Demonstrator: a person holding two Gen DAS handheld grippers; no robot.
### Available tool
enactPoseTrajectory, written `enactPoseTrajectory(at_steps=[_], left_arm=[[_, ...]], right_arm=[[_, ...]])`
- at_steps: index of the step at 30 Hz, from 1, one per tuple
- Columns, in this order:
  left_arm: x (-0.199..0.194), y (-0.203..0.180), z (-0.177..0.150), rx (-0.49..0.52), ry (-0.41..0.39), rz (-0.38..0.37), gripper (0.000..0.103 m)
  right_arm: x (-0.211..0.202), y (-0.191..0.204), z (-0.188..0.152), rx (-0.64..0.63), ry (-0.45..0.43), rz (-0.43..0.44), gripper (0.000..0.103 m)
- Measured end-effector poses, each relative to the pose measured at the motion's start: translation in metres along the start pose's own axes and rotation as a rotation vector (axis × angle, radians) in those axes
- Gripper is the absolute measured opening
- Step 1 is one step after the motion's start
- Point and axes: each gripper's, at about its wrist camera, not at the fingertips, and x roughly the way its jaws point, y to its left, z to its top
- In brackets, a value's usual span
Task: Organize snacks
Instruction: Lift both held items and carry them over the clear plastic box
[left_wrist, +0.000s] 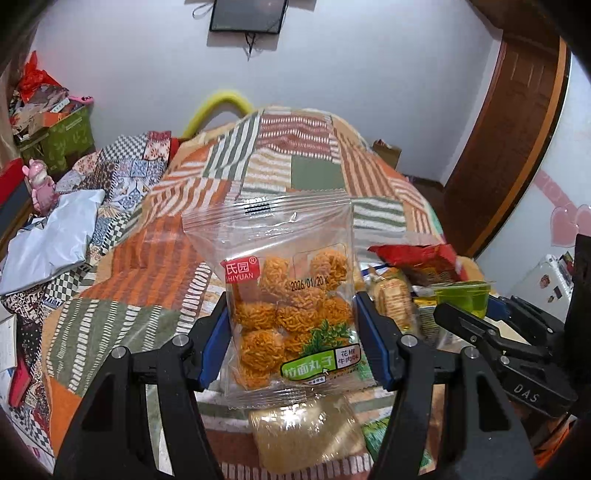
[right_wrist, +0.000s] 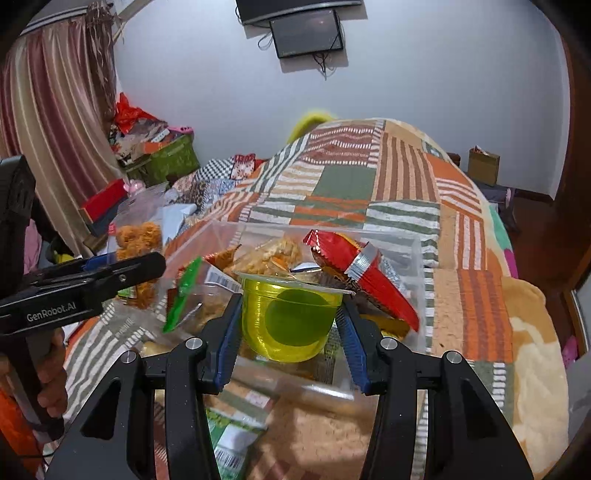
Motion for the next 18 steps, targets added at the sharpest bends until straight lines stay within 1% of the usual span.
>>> enactPoseTrajectory(at_steps=[2, 8, 13, 15, 18], left_arm=[[0.009, 0.000, 0.000, 0.001, 0.007, -0.003, 0.063], [0.026, -0.002, 0.004, 0.010, -0.001, 0.020, 0.064], [0.032, -0.001, 0.006, 0.006, 0.001, 0.023, 0.064], [0.033, -0.004, 0.005, 0.019, -0.001, 0.034, 0.066], [0.034, -0.009, 0.004, 0.054, 0.007, 0.047, 0.074]], right_arm=[[0.006, -0.001, -0.001, 0.002, 0.012, -0.003, 0.046], [0.015, -0.003, -0.004, -0.011, 0.027, -0.026, 0.046], [0.020, -0.005, -0.006, -0.009, 0.045, -0.032, 0.047], [0.020, -0.006, -0.006, -0.007, 0.042, -0.038, 0.047], [0.018, -0.005, -0.006, -0.011, 0.048, -0.044, 0.047]])
